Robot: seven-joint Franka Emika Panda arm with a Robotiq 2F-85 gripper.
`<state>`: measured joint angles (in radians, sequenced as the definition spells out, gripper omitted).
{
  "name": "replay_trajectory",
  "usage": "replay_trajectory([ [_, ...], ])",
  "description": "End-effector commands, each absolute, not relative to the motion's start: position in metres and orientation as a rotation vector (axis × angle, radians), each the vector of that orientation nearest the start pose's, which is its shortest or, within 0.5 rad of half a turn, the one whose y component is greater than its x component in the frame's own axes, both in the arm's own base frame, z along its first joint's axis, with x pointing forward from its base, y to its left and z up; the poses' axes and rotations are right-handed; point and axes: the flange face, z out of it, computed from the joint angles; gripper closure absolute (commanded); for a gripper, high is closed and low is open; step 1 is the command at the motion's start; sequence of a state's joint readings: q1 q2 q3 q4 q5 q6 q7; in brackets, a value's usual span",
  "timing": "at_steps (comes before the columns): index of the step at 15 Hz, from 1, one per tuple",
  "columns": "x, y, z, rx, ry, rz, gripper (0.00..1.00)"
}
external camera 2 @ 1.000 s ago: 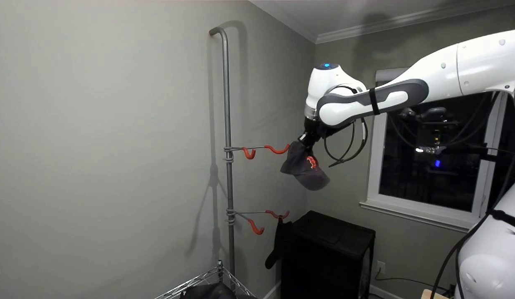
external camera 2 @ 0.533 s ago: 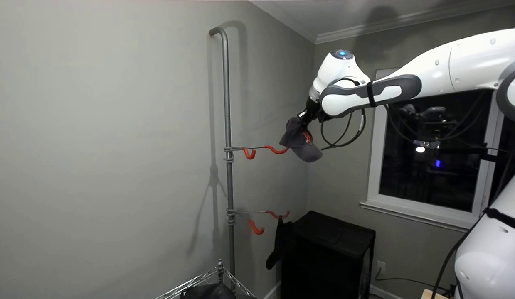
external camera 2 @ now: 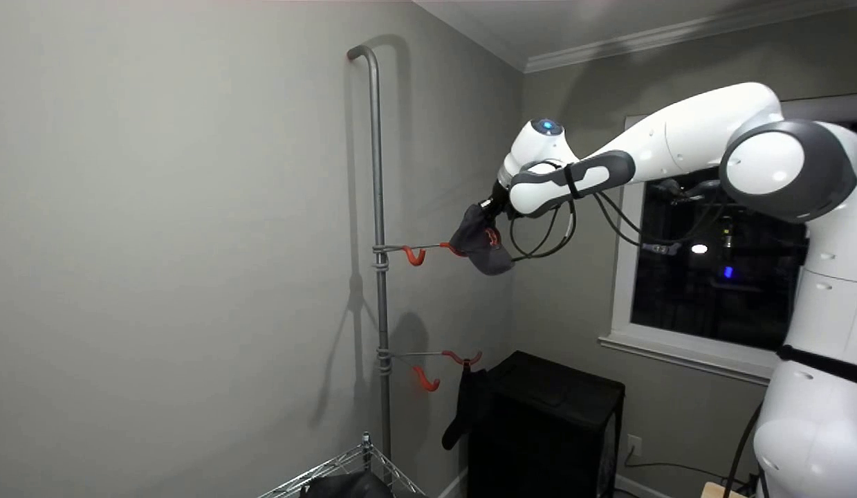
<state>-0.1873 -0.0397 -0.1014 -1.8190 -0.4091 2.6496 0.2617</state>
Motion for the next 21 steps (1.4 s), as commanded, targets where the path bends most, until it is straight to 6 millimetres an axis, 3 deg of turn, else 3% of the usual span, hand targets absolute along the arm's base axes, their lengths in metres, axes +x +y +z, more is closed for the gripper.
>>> replay_trajectory([
  [1,0.610,-0.166,0.622,-3.121,0.299,-1.323,0.96],
  [3,0.609,-0.167,0.614,-3.108,0.213,-1.274,0.96],
  [9,0.589,-0.178,0.625,-3.101,0.109,-1.276,0.96],
  [10,0.586,-0.179,0.625,-3.101,0.100,-1.271,0.88],
  [11,0.583,-0.180,0.625,-3.101,0.099,-1.267,0.69],
  [21,0.554,-0.179,0.623,-3.104,0.080,-1.251,0.07],
])
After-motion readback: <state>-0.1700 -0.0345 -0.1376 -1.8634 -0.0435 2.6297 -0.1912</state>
